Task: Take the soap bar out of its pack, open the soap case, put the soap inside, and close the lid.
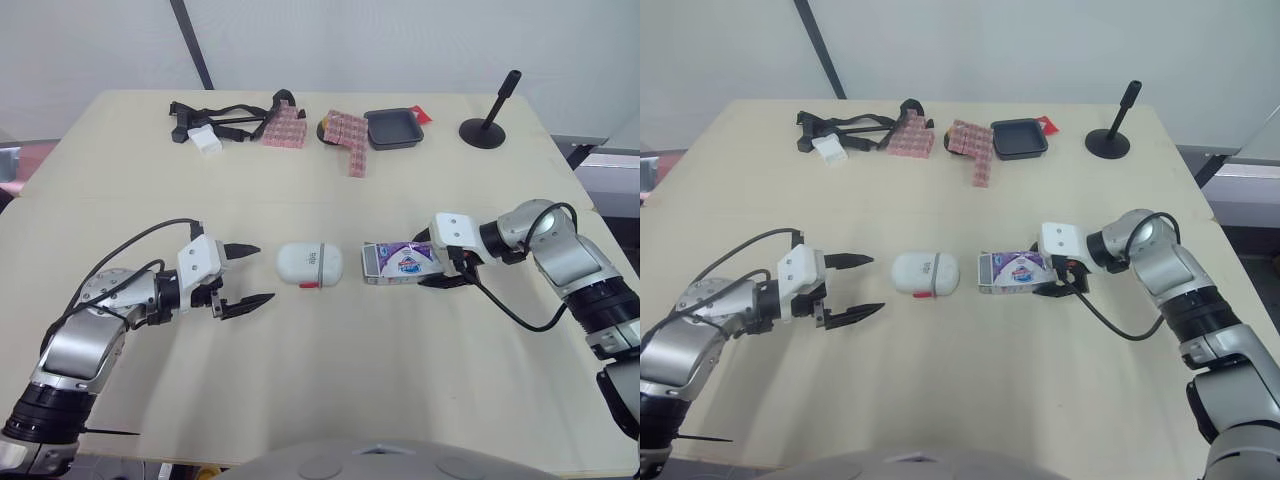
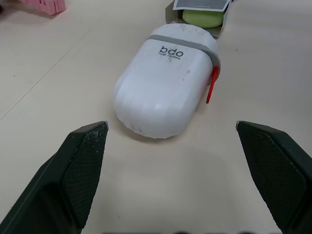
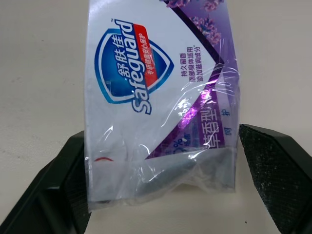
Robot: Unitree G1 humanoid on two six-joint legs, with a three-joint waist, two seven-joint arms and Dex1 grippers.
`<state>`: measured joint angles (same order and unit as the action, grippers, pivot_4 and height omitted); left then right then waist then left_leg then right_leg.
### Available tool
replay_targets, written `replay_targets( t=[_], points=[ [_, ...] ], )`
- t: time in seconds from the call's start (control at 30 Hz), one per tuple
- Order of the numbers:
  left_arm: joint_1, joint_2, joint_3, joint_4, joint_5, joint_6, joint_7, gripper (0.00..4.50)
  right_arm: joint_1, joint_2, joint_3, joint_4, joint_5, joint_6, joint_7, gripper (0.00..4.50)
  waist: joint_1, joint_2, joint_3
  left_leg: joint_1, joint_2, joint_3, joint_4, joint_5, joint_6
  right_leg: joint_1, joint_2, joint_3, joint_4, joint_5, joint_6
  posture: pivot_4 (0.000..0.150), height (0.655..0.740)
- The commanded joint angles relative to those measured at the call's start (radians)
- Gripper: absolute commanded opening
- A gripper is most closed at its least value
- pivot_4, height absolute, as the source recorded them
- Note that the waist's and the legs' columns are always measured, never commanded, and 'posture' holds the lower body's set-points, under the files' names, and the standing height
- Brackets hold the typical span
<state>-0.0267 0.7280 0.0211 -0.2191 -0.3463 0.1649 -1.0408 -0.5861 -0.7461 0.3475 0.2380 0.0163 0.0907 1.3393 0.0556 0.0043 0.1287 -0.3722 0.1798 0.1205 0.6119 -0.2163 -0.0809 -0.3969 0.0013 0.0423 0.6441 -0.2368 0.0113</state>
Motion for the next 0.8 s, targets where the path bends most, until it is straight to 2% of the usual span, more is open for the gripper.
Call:
replay_targets(
  t=[0.03, 0.1, 0.43, 0.8],
  points=[
    [0.003, 0.014, 0.022, -0.033, 0.005, -0.019, 0.007, 4.50, -0.006, -0.005, -0.010, -0.022, 0.006, -0.005, 0.021, 3.02, 0.000, 0.000, 0.000, 0.000, 0.000, 0.000, 0.000, 0.000, 0.000, 0.000, 0.000, 0.000, 0.000, 0.000, 0.000, 0.150, 0.7400],
    [0.004, 0.013, 0.022, -0.033, 0.008, -0.020, 0.007, 4.50, -0.001, -0.008, -0.009, -0.026, 0.001, -0.007, 0.024, 2.35, 0.000, 0.000, 0.000, 0.000, 0.000, 0.000, 0.001, 0.000, 0.000, 0.000, 0.000, 0.000, 0.001, 0.000, 0.000, 0.150, 0.7400],
    [-0.007, 0.007, 0.007, -0.026, 0.022, -0.031, 0.009, 4.50, 0.051, -0.061, -0.044, -0.132, 0.003, 0.029, 0.009, 2.35, 0.003, 0.000, 0.000, -0.001, 0.001, 0.000, 0.002, 0.000, 0.000, 0.000, 0.000, 0.000, 0.001, 0.000, 0.000, 0.150, 0.7400],
    [-0.024, 0.003, -0.007, -0.002, 0.030, -0.051, -0.006, 4.50, 0.158, -0.265, -0.137, -0.479, -0.032, 0.297, -0.060, 2.35, 0.013, 0.000, 0.000, 0.000, 0.001, 0.000, 0.001, 0.000, 0.000, -0.001, 0.000, 0.000, 0.000, 0.000, 0.000, 0.150, 0.7400]
  ],
)
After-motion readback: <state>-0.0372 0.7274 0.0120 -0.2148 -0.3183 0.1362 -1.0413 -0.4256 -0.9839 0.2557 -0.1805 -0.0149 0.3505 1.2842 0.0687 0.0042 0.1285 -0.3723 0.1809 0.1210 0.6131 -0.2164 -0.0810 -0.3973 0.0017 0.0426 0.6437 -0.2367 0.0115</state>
